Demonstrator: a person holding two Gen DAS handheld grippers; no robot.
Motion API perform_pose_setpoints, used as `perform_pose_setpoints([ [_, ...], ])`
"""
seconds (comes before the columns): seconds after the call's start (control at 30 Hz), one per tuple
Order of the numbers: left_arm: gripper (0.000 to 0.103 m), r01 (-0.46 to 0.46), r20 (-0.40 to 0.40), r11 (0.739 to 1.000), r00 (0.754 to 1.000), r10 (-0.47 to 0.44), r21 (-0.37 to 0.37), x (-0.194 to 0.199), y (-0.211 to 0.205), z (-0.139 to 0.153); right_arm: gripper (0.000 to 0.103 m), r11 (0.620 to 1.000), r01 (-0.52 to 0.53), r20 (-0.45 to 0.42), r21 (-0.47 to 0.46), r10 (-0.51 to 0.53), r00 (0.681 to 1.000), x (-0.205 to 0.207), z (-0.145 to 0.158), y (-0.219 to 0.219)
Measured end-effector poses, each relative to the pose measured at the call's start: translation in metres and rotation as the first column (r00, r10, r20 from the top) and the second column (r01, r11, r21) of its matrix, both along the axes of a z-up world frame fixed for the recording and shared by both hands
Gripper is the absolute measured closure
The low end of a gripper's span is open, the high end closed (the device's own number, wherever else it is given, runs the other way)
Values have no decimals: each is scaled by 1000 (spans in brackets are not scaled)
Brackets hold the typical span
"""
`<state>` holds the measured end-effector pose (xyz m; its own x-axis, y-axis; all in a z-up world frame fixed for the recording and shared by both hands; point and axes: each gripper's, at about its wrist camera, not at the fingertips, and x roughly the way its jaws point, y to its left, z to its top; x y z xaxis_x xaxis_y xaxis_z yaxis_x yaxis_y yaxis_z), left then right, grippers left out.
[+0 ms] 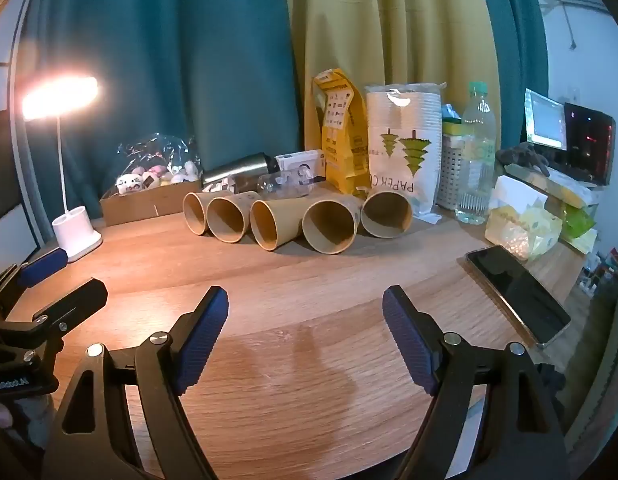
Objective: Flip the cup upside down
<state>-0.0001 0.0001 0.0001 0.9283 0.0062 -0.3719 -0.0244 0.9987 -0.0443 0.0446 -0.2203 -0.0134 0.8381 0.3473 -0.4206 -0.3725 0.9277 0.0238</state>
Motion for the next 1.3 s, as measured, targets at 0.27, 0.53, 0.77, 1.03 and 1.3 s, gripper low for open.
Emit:
perform_pose_setpoints([
  [0.27,4,7,-3,1000,1000,-7,18,2,-7,3,21,1000,-2,-4,11,2,1000,0,-3,-1],
  [0.53,4,12,10,1000,1000,-12,23,-2,-5,3,21,1000,-1,-5,15,1,1000,0,-6,-2],
  [0.77,4,11,11,1000,1000,-11,25,-3,-6,2,21,1000,-2,-8,17,2,1000,2,-4,-3],
  [1.03,4,11,12,1000,1000,-11,25,-3,-6,2,21,1000,-2,-8,16,2,1000,1,-7,-3],
  [1.3,4,10,11,1000,1000,-11,26,-3,-7,2,21,1000,-4,-10,18,4,1000,1,-8,-4],
])
